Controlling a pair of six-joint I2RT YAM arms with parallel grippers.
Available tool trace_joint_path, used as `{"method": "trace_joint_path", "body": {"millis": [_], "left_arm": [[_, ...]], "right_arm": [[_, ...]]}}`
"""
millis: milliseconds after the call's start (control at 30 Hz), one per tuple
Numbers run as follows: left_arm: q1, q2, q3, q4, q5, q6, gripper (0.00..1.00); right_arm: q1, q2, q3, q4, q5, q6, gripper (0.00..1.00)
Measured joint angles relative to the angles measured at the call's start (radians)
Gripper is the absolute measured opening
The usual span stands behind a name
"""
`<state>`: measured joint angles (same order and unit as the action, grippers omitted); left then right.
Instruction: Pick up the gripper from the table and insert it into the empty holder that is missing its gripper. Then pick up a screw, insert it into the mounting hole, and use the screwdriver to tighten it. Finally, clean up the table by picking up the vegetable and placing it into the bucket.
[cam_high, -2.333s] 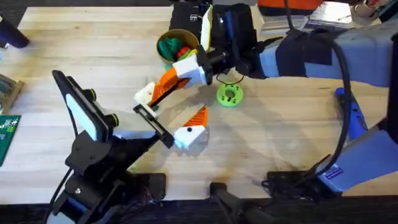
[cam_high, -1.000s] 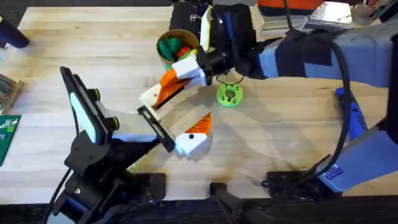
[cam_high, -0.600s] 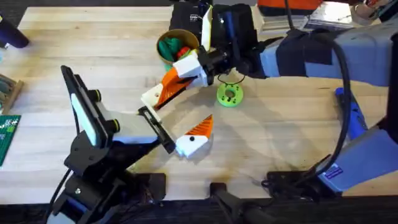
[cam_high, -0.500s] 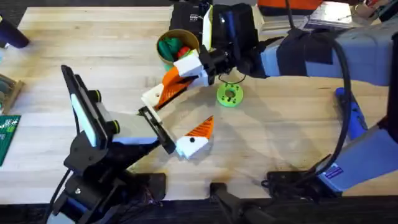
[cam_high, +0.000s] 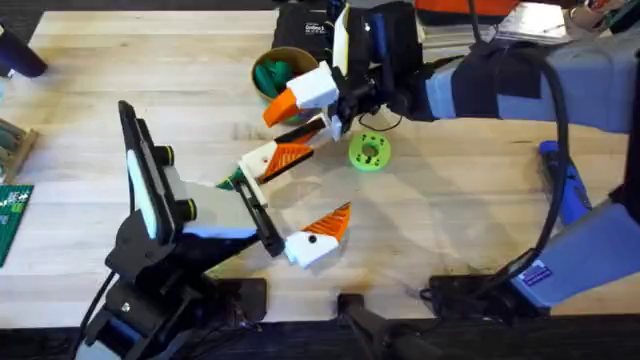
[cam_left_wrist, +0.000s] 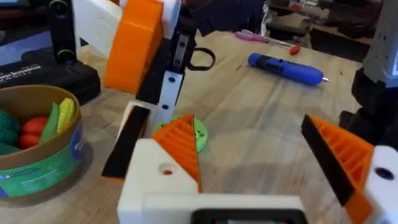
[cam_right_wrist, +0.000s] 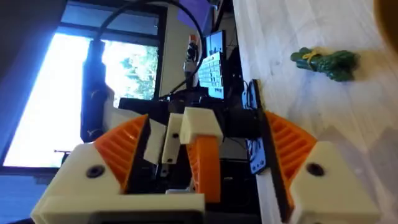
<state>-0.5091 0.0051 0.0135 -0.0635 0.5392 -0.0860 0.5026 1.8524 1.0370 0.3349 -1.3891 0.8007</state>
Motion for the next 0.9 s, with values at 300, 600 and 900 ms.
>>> {"method": "trace_joint_path", "body": {"millis": [300, 600, 900], "left_arm": [[0.0, 0.0, 0.0, 0.0, 0.004, 0.0, 0.986], [0.0, 0.0, 0.0, 0.0, 0.008, 0.0, 0.986], [0.0, 0.0, 0.0, 0.0, 0.009, 0.0, 0.986]], "right_arm": [[-0.059, 0.0, 0.0, -0.068, -0.082, -0.067, 0.992], [-0.073, 0.0, 0.0, -0.412, -0.101, -0.266, 0.994], [-0.069, -0.016, 0.0, -0.606, -0.101, -0.462, 0.995]]}}
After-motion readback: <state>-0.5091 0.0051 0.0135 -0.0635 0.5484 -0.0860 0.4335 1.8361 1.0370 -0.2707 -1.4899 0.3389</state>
